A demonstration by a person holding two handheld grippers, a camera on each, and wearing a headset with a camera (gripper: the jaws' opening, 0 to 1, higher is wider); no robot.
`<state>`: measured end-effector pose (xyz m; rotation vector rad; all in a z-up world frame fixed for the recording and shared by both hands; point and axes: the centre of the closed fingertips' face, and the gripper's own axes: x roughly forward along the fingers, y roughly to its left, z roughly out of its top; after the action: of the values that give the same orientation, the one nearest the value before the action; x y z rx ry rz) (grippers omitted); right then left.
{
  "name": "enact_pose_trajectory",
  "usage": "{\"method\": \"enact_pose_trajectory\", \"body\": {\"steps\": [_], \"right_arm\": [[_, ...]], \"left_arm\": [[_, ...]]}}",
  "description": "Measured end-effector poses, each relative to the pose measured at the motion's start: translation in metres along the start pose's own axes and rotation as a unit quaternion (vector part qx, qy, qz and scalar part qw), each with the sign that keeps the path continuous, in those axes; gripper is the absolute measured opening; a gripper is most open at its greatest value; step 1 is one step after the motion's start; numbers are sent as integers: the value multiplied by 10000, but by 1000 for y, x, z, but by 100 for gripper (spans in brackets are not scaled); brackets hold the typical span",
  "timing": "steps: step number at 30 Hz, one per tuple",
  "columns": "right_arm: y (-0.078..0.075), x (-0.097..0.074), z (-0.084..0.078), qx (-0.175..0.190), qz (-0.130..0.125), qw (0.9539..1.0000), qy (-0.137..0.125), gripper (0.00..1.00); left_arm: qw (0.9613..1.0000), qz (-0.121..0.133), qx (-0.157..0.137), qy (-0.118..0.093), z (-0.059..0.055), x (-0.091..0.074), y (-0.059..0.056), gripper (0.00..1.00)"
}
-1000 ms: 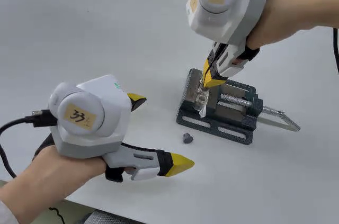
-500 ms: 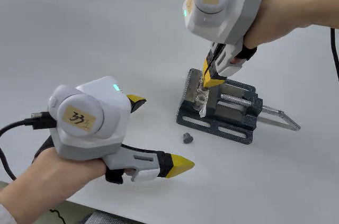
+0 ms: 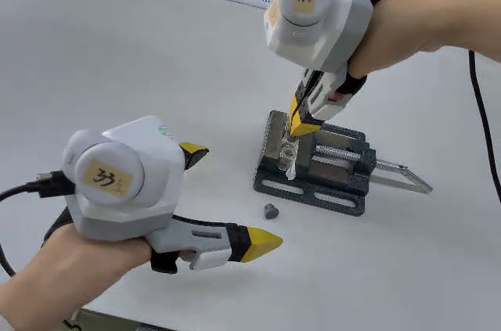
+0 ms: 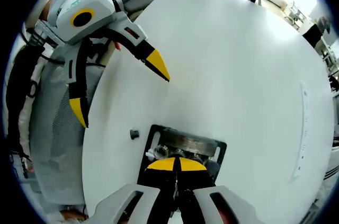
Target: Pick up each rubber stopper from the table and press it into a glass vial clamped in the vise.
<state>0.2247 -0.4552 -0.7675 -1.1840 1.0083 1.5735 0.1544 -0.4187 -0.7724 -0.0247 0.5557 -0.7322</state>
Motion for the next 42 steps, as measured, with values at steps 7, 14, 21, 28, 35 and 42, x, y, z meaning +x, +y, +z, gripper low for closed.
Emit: {"method": "enact_pose_trajectory", "body": {"steps": [7, 14, 21, 28, 35, 42], "right_arm": [[0, 0, 1, -57, -193, 9997, -160, 0], [-2, -1, 1, -37, -358, 9986, -375, 0], [-2, -5, -5, 153, -500, 9966, -633, 14], [6, -9, -7, 457, -750, 9887, -1216, 33], [18, -9, -5, 788, -1034, 9736, -1876, 56], [33, -3, -6, 1139, -1273, 9581, -2298, 63]], "left_arm": [[10000, 11, 55, 26, 1, -2, 0, 90], [9999, 64, 95, 5, 7, -6, 6, 90], [9999, 91, 80, -14, 11, -9, 5, 90], [9999, 124, 26, -59, 12, -12, 7, 90], [9999, 133, 74, -45, 15, -15, 10, 90], [9998, 134, 117, -56, 19, -17, 11, 91]]}}
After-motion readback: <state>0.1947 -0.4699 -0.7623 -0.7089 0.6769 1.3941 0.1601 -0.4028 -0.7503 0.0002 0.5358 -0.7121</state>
